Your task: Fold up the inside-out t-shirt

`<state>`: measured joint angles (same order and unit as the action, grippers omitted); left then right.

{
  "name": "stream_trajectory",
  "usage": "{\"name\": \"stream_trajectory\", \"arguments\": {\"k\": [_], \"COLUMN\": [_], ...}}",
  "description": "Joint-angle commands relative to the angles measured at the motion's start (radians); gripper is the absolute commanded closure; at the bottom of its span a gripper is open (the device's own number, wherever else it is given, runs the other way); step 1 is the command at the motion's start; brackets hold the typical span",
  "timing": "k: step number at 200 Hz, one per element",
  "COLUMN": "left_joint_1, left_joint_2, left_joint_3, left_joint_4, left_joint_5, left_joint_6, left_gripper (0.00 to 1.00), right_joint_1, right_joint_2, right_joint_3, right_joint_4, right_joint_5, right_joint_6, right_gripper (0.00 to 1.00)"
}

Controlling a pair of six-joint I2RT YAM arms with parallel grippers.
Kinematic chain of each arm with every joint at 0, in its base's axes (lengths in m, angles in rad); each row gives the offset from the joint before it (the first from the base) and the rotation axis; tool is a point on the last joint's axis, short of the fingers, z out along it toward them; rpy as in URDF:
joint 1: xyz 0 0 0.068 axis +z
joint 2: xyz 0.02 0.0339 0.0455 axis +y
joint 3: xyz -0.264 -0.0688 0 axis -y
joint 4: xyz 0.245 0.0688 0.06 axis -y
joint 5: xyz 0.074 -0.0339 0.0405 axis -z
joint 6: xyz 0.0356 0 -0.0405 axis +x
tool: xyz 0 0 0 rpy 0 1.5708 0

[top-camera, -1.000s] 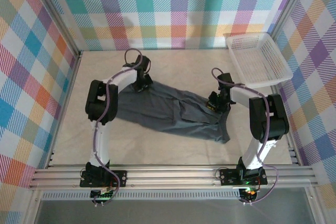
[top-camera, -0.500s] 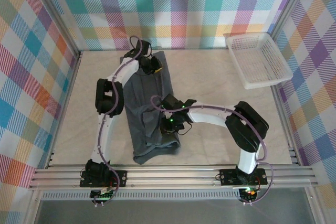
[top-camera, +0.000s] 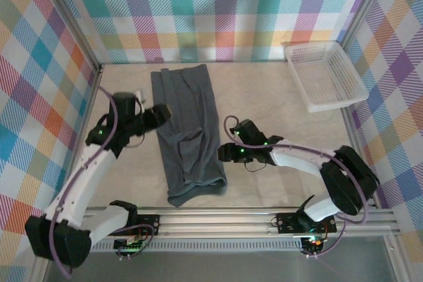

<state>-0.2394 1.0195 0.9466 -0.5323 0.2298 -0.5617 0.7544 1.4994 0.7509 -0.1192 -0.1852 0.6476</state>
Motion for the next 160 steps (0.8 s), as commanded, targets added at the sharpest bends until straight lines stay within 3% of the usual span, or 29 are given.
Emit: {"name": "stream_trajectory", "arguments": {"k": [1,38,56,92,138,160], "left_joint_1": [0.005,-0.003,-0.036,-0.075,-0.119,-0.132], "left_joint_2": [-0.074,-0.187,-0.186,-0.174,-0.069,0.001], "left_joint_3": [-0.133,-0.286,-0.321,-0.432,-0.479,-0.478], "left_joint_4": [-0.107,-0.127,-0.162,-0.137,-0.04,0.047], "left_joint_5": [-0.033,-0.016,-0.049,-0.049,-0.016,0.018], "left_joint_6": [-0.05,-0.119,-0.138,-0.207,-0.224,-0.239], "left_gripper": [0.35,0.33,0.32,0.28,0.38,0.54], "right_joint_1": [0.008,0.008,0.008,0.008,0.007,0.008], "right_joint_2": [0.086,0.171,0.182,0.169,0.054,0.065], "right_joint_3": [0.008,0.047,0.053,0.053,0.003,0.001], "right_joint_4": [0.1,0.153,0.159,0.181,0.194,0.193], "right_joint_5": [-0.142,-0.198,-0.191,-0.243,-0.204,-0.214], "right_joint_6": [0.044,0.035,0.037,0.039,0.06,0.058], "right_gripper": [0.42,0.45,0.55,1.0,1.0,1.0]}}
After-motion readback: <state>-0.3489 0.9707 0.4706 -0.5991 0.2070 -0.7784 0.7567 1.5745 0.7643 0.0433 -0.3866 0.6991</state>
